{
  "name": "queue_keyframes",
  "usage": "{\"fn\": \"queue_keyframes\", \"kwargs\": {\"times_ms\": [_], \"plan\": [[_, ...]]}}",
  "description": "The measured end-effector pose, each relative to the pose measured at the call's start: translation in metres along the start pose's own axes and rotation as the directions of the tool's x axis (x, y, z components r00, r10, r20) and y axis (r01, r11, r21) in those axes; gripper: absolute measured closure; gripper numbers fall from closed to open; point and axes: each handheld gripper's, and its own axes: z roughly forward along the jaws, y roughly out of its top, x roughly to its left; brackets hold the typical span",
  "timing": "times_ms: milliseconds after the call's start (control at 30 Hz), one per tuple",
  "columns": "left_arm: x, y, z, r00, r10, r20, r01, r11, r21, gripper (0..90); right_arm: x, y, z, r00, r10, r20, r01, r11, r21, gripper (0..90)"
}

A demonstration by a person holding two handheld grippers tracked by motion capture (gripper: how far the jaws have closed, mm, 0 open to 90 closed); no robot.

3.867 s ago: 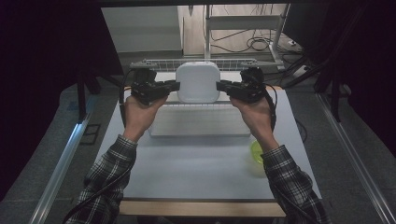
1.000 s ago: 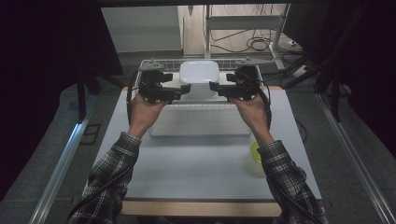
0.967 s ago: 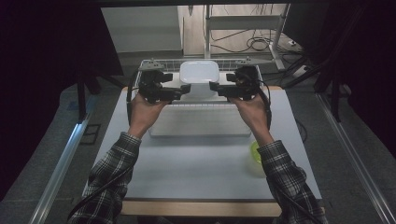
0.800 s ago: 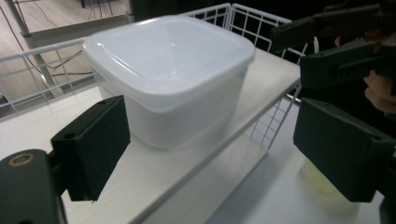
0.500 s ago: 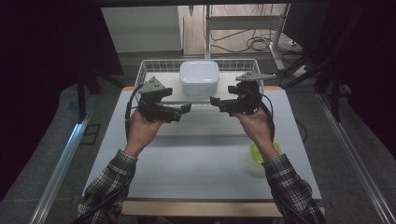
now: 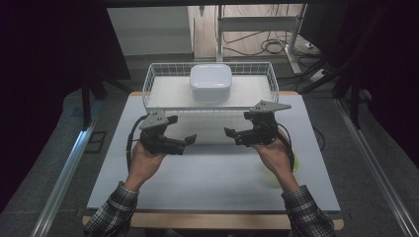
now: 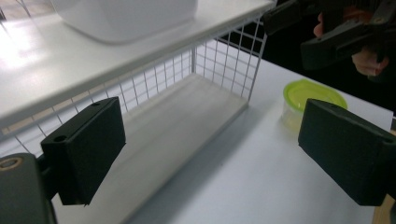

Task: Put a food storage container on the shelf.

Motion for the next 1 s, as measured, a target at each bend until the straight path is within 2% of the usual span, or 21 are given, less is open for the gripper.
{"fn": "queue_keyframes", "kwargs": {"times_ms": [133, 267, 333, 500, 600, 667, 767, 833, 900, 1000], "plan": [[-0.003, -0.01, 0.001, 1.0, 0.005, 0.005, -0.005, 0.9999, 0.012, 6.4, 0.002, -0.009, -0.003, 1.0, -0.009, -0.001, 0.009, 1.0, -0.002, 8.0], [-0.007, -0.022, 0.001, 0.9998, -0.007, 0.019, 0.007, 0.9996, 0.026, 6.2, 0.005, -0.021, -0.005, 1.0, -0.009, -0.001, 0.009, 1.0, 0.003, 7.3], [-0.008, -0.027, 0.001, 0.9997, -0.01, 0.023, 0.01, 0.9993, 0.036, 6.0, 0.005, -0.032, -0.008, 1.0, 0.005, 0.001, -0.005, 1.0, -0.004, 6.9], [-0.012, -0.04, -0.003, 0.9999, -0.01, 0.009, 0.01, 0.9994, 0.035, 6.0, 0.006, -0.046, -0.011, 1.0, -0.006, -0.007, 0.006, 1.0, 0.01, 6.4], [-0.018, -0.056, -0.005, 0.9999, -0.013, -0.009, 0.014, 0.9989, 0.045, 6.2, 0.007, -0.06, -0.014, 0.9998, 0.007, -0.017, -0.007, 1.0, 0.02, 6.2], [-0.019, -0.06, -0.005, 0.9998, -0.01, -0.016, 0.011, 0.9988, 0.047, 6.3, 0.007, -0.066, -0.015, 0.9998, 0.013, -0.013, -0.013, 1.0, 0.027, 6.1], [-0.023, -0.073, -0.007, 0.9994, 0.0, -0.033, 0.002, 0.9979, 0.065, 6.9, 0.008, -0.073, -0.016, 0.9997, 0.023, -0.011, -0.023, 0.999, 0.027, 6.0], [-0.024, -0.076, -0.008, 0.9993, -0.002, -0.037, 0.005, 0.9976, 0.068, 7.8, 0.008, -0.076, -0.017, 0.9996, 0.024, -0.013, -0.024, 0.999, 0.031, 6.0], [-0.024, -0.084, -0.008, 0.9994, -0.019, -0.03, 0.021, 0.997, 0.074, 8.2, 0.012, -0.082, -0.017, 0.9998, 0.018, -0.011, -0.018, 0.999, 0.033, 6.0], [-0.025, -0.095, -0.006, 0.9991, -0.01, -0.041, 0.014, 0.9946, 0.103, 8.8, 0.018, -0.093, -0.019, 0.9999, 0.014, -0.007, -0.013, 0.999, 0.05, 4.9]]}}
